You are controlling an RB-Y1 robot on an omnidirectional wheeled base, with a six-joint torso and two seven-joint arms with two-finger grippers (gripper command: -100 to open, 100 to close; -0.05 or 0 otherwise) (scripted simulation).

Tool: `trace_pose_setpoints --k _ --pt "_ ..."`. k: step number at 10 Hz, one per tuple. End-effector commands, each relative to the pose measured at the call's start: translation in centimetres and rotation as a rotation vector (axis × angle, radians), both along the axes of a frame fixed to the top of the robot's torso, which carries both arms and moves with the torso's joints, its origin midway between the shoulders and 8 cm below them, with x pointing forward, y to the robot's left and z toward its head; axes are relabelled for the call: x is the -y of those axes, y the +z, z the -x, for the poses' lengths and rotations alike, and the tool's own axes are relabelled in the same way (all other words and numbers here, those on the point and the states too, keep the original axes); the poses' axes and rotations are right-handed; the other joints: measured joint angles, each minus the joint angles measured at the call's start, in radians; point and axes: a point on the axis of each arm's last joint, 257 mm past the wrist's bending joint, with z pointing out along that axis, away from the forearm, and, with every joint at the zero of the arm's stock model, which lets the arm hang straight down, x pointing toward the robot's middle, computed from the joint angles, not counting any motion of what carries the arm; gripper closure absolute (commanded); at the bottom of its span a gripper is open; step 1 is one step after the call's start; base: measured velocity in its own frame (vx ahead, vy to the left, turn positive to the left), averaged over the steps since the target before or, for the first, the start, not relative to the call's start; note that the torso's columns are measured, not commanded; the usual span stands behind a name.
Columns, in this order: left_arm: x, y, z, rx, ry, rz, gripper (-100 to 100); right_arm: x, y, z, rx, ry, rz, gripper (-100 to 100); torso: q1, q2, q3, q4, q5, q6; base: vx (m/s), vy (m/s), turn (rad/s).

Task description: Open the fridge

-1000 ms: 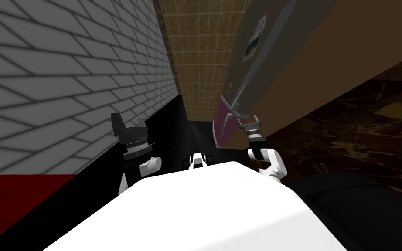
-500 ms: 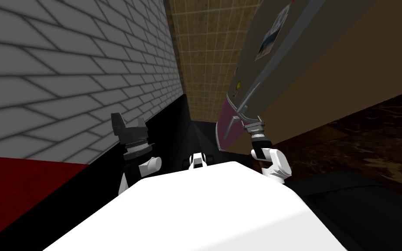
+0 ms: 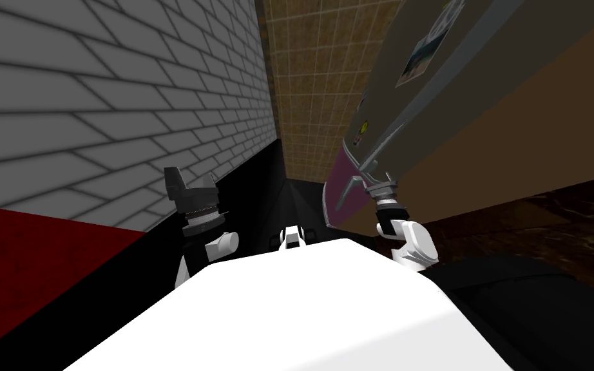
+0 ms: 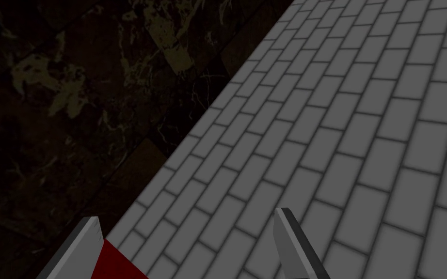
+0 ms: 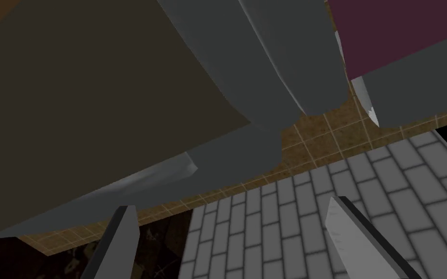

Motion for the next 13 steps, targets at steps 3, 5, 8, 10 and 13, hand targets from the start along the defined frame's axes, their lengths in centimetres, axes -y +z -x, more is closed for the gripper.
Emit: trace_pose_setpoints --k 3,5,8,10,13 --pt "0.0 0.0 0.0 0.0 0.0 0.0 0 2.7 -0.5 0.8 -0.075 -0.095 0.155 -100 -0.001 0.001 0.0 0.0 0.0 -0.001 0.042 -0.006 0.105" --pt "0.0 0.0 0.0 0.0 0.0 0.0 0 4.3 -0.4 1.3 -0.119 -0.148 0.249 -100 -0.005 -0.005 -0.005 0.0 0.002 -0.003 0.028 0.007 0.1" --pt "0.0 0.0 0.0 0.0 0.0 0.0 0 6.2 0.1 1.9 -0.173 -0.21 0.371 -100 -0.011 -0.02 -0.017 0.0 0.007 -0.011 0.021 0.007 0.12" --pt "0.0 0.0 0.0 0.0 0.0 0.0 0 5.9 -1.6 2.4 -0.197 -0.195 0.35 -100 -0.014 -0.027 -0.022 -0.001 0.009 -0.015 0.006 0.009 -0.012" --pt "0.0 0.0 0.0 0.0 0.0 0.0 0 7.2 -0.8 3.3 -0.206 -0.205 0.348 -100 -0.01 -0.02 -0.015 -0.003 0.003 -0.01 0.048 0.052 -0.042"
